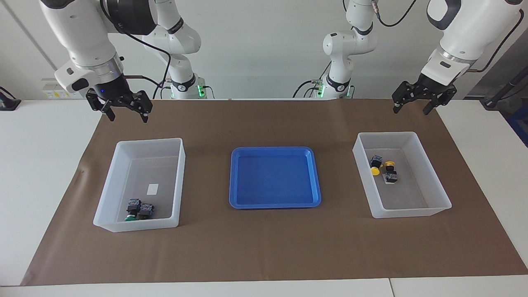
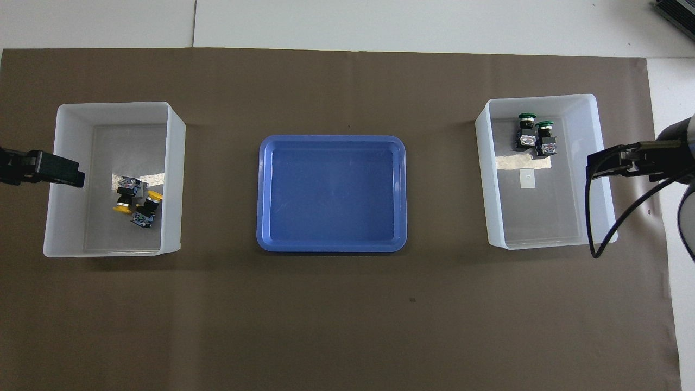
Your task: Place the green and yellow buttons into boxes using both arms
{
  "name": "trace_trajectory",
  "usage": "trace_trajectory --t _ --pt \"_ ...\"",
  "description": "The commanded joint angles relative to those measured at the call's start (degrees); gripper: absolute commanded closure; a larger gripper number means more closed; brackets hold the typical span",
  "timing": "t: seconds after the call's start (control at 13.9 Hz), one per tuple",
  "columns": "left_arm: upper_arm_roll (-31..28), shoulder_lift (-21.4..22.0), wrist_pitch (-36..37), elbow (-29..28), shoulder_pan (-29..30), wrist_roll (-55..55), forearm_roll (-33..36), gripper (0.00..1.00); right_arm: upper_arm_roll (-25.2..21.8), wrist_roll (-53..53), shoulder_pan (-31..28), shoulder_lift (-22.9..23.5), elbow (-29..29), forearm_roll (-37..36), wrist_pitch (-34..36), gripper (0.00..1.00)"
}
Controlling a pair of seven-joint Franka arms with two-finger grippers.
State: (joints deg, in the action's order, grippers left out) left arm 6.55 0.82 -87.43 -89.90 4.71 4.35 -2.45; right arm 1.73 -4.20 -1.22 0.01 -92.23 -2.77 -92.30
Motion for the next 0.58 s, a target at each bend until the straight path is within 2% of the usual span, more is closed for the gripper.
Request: trace_trajectory --t 0.0,0.22,0.5 --pt "-0.7 -0.2 4.5 5.1 -0.1 0.0 -0.4 0.00 -0.6 1.4 0.1 -0.5 0.3 1.2 1.2 0.00" --pt "-0.7 1.4 2.4 2.0 -0.6 0.0 -0.2 0.00 -3.7 1.2 3.9 -0.7 0.1 1.2 1.4 0.00" --pt "-0.6 1.7 2.1 1.2 -0.3 -0.1 -0.3 0.00 -3.9 1.1 4.4 -0.4 -0.3 1.3 1.6 0.00"
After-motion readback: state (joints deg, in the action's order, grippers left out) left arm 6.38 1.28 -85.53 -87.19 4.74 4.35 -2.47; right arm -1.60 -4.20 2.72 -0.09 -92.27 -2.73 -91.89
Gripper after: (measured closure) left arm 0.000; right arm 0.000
